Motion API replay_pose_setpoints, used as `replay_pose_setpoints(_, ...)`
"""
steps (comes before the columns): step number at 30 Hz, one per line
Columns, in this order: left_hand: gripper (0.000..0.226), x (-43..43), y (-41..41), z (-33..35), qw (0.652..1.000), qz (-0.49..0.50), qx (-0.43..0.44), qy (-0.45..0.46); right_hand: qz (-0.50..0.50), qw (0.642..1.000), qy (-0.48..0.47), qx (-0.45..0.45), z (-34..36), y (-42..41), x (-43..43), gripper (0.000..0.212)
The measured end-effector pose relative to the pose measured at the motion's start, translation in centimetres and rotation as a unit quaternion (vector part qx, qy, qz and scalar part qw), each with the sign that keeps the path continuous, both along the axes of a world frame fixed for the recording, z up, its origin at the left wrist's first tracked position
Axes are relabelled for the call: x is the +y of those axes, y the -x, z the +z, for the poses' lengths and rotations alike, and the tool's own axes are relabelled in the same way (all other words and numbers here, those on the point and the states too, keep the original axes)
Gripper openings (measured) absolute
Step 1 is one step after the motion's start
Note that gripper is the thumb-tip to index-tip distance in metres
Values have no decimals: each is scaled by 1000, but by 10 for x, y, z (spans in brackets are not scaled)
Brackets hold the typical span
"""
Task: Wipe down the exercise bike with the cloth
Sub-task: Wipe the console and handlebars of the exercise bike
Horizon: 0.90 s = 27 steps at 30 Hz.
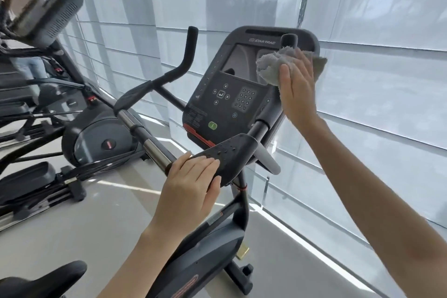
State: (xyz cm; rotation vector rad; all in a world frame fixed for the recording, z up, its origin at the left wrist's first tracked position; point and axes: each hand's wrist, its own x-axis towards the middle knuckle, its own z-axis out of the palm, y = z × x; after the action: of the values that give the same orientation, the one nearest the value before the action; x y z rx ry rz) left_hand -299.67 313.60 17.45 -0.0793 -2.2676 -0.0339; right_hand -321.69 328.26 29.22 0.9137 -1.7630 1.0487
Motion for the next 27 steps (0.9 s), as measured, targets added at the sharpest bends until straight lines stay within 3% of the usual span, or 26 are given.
replay_pose_setpoints(3, 37, -3, 6, 3, 1000, 3, 1, -6, -81, 969, -187, 137, 15, 44, 1, 31)
replay_pose_setpoints(5, 37, -5, 9, 4, 1000, 5, 1, -6, -112, 934, -299, 159, 12, 62, 4, 38)
replay_pose_setpoints(7, 37, -6, 9, 3, 1000, 5, -1, -6, -114, 917, -347, 159, 0, 67, 7, 47)
replay_pose_setpoints(14, 35, 3, 3, -3, 1000, 16, 6, -10, -29, 953, -300, -17, -31, 39, -7, 48)
replay_pose_setpoints(21, 35, -3, -8, -12, 999, 34, 2, -39, 5, 941, -331, -62, -43, 1, -18, 47)
replay_pose_setpoints(27, 34, -35, -9, -23, 999, 5, 23, -48, 24, 967, -176, -182, -66, -50, -32, 50)
